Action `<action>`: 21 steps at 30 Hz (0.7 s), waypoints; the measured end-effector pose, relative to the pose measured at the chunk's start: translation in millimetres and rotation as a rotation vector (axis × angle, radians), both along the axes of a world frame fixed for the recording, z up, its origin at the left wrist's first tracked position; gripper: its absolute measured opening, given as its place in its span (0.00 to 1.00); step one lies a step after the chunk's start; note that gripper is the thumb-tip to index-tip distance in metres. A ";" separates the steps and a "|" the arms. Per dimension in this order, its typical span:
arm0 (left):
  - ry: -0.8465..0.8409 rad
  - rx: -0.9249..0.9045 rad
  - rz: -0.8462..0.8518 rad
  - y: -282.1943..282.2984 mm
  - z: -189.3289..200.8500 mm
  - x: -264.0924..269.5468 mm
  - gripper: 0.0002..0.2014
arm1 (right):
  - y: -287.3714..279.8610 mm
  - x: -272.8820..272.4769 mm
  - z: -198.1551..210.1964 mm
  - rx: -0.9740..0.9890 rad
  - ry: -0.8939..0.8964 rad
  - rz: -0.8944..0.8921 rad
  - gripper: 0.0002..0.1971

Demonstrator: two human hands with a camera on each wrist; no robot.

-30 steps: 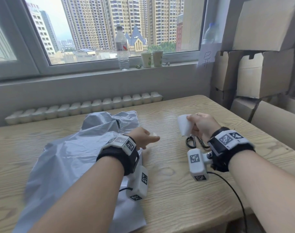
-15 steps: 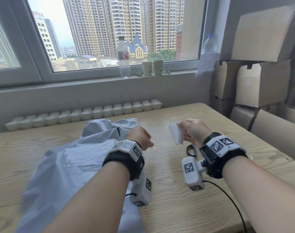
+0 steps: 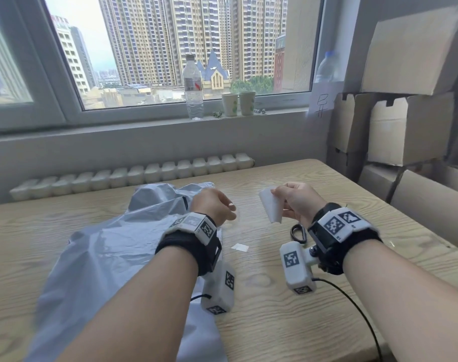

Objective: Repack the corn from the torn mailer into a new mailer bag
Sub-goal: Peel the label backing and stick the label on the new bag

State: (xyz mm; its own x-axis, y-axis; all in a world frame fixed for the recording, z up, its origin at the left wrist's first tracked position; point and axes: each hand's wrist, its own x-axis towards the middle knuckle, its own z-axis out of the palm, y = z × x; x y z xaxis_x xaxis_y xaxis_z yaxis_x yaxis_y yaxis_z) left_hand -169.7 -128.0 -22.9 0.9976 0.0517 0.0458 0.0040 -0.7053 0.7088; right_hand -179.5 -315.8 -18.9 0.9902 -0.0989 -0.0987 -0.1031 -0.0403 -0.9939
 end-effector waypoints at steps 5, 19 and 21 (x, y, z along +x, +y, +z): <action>0.022 -0.085 -0.026 -1.7 -2.6 3.1 0.15 | 0.5 1.4 0.7 -0.003 -0.021 -0.010 0.05; -0.061 -0.165 0.027 -3.1 0.9 8.4 0.11 | -2.4 3.6 3.5 0.013 -0.051 0.037 0.07; -0.054 -0.165 -0.004 -3.9 1.9 7.5 0.06 | -3.3 3.6 3.0 0.011 -0.056 0.041 0.08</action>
